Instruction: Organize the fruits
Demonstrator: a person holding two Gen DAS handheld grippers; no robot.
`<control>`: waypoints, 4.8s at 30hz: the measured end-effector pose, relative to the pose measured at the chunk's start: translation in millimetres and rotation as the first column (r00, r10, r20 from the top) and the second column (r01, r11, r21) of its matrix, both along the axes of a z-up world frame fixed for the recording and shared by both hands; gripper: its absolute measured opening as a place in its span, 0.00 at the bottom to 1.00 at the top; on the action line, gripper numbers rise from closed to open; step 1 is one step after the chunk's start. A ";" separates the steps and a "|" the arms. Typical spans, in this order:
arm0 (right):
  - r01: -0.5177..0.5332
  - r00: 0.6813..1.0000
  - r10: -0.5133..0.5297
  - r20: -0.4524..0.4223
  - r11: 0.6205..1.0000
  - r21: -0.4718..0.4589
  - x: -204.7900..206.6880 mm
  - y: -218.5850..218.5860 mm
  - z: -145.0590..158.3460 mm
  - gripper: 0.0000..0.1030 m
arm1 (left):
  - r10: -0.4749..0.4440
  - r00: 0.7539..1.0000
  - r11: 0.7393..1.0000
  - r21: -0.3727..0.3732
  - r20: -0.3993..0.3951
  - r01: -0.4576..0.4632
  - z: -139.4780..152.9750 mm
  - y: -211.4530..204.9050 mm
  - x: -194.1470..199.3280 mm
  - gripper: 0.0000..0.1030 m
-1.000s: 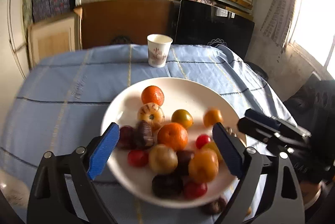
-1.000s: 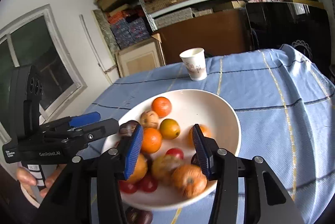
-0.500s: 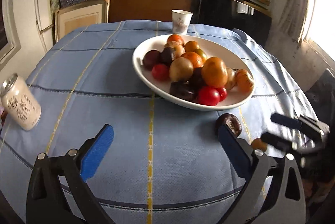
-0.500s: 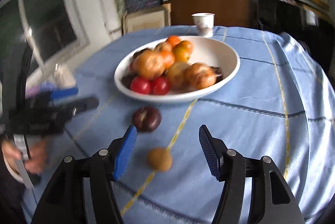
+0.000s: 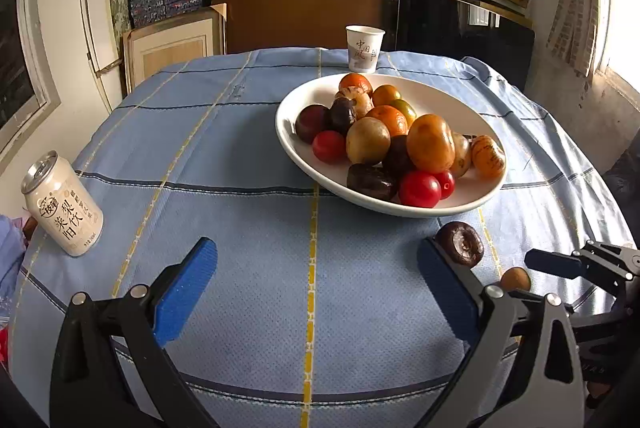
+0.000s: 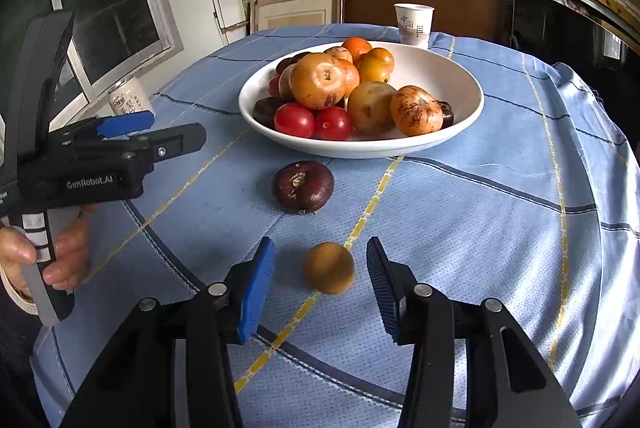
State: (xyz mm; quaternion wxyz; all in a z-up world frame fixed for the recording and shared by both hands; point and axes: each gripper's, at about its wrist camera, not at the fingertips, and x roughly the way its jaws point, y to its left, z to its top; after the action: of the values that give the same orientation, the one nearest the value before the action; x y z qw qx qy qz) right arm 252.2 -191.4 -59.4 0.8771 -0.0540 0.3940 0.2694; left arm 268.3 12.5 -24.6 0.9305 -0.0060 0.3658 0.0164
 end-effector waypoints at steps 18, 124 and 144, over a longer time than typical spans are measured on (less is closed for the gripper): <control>0.000 1.000 -0.001 -0.022 1.000 -0.019 -0.2 -0.1 -4.6 0.41 | 0.001 1.000 0.999 -0.040 -0.025 -0.002 -3.8 3.4 3.3 0.95; 0.115 0.975 -0.111 0.192 0.993 -0.009 -54.2 -1.3 108.2 0.96 | -0.058 0.985 0.994 0.098 0.163 0.043 107.9 -15.7 -99.2 0.95; 0.163 0.970 -0.159 0.183 0.987 -0.006 -120.2 -27.8 102.0 0.96 | -0.061 0.989 0.995 0.082 0.131 0.050 87.3 -22.6 -163.3 0.95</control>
State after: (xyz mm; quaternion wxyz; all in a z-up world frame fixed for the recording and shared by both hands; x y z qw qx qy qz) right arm 132.0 -219.2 42.6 0.9277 -0.0552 0.3182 0.1874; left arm 105.0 -10.1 62.7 0.9525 0.0398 0.3018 0.0044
